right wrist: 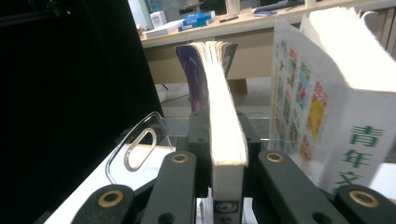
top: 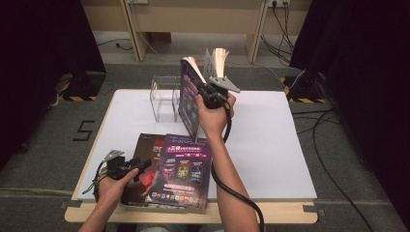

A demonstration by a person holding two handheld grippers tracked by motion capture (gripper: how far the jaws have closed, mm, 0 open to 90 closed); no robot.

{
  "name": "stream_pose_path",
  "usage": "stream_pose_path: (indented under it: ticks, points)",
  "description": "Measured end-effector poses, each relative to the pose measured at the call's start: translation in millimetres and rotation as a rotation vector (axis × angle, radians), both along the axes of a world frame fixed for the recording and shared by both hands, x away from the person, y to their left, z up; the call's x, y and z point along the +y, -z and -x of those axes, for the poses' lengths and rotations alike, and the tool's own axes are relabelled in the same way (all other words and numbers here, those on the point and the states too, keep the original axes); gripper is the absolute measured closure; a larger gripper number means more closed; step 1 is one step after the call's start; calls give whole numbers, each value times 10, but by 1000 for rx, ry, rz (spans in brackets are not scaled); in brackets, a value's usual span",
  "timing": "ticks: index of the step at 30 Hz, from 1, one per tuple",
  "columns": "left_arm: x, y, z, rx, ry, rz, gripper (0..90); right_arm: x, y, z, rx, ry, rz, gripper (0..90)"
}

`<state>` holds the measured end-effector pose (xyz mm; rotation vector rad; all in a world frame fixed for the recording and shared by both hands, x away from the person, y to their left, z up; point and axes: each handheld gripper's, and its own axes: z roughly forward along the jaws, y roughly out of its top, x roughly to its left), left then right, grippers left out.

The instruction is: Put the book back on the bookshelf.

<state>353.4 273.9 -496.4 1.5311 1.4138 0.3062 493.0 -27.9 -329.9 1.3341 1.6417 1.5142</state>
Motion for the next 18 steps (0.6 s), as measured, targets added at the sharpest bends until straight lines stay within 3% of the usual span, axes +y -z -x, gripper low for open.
stream_pose_path:
  ticks: [4, 9, 18]
  points:
    - [17, -7, 2, -2, -6, 5, 379, 58, -39, -30, -13, 1, -10, 825]
    - [39, -9, 1, -1, -10, 12, 380, 152, -123, -96, -48, 14, 12, 826]
    - [42, -14, 0, -3, -9, 17, 381, 286, -229, -160, -97, -11, 4, 826]
